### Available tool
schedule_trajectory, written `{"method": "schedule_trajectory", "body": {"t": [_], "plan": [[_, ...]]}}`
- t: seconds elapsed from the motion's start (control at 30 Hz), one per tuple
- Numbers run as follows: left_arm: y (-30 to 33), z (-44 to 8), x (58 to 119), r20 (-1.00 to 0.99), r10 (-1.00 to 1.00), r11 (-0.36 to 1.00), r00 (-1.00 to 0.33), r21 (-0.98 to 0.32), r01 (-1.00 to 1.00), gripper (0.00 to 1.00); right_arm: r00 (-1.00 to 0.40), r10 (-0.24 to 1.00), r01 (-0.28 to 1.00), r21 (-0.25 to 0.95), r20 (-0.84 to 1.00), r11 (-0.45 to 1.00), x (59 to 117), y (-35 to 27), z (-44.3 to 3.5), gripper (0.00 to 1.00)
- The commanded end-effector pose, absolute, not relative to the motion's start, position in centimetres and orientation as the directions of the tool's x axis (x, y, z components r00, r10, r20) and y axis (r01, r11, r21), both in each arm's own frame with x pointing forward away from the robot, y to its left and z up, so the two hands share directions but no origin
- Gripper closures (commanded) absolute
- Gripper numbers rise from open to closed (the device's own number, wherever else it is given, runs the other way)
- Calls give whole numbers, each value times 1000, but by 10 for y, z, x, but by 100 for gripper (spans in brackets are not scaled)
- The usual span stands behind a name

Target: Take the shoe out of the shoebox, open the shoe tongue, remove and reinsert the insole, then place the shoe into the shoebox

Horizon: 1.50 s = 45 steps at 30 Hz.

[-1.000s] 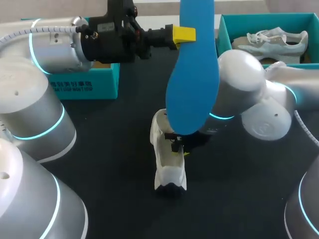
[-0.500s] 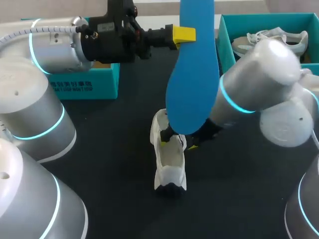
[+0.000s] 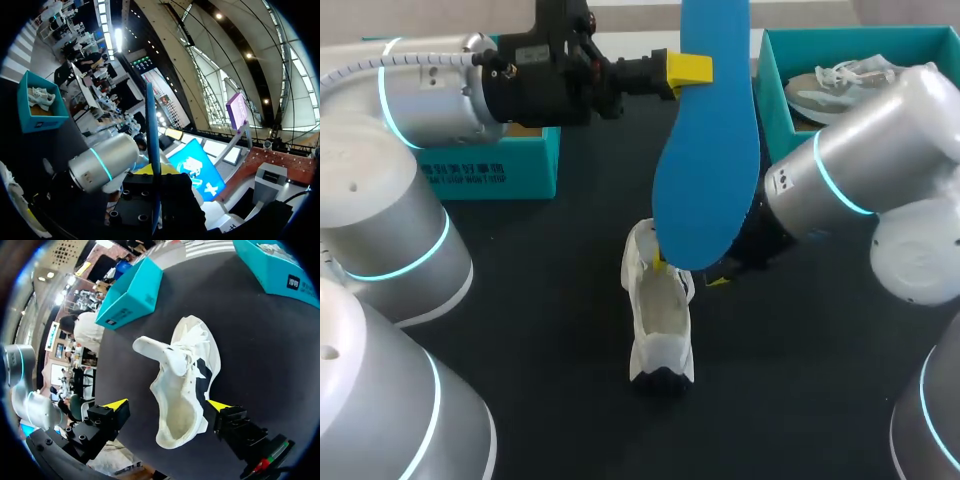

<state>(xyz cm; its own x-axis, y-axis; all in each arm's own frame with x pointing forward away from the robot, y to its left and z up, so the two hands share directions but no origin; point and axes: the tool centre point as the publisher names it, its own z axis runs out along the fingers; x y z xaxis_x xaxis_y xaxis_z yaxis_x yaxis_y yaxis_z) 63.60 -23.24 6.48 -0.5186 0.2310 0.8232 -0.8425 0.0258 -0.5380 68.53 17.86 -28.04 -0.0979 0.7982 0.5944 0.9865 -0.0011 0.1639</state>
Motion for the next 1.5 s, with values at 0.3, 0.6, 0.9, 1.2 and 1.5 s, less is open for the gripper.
{"method": "schedule_trajectory", "body": {"t": [0.3, 0.6, 0.9, 1.2, 1.5], "plan": [[-232, 64, 635, 823, 230, 25, -519, -538, -843, 100, -90, 634, 987, 155, 768, -48, 685, 138, -237, 0], [-232, 64, 635, 823, 230, 25, -519, -538, -843, 100, -56, 498, 986, 127, 865, -110, 696, 121, -190, 0], [-232, 64, 635, 823, 230, 25, -519, -538, -843, 100, -100, 363, 986, 142, 926, -91, 706, 117, -149, 0], [-232, 64, 635, 823, 230, 25, -519, -538, -843, 100, -65, 234, 994, 83, 970, -69, 705, 130, -122, 0], [-232, 64, 635, 823, 230, 25, -519, -538, -843, 100, -93, 210, 992, 109, 973, -64, 703, 135, -115, 0]]}}
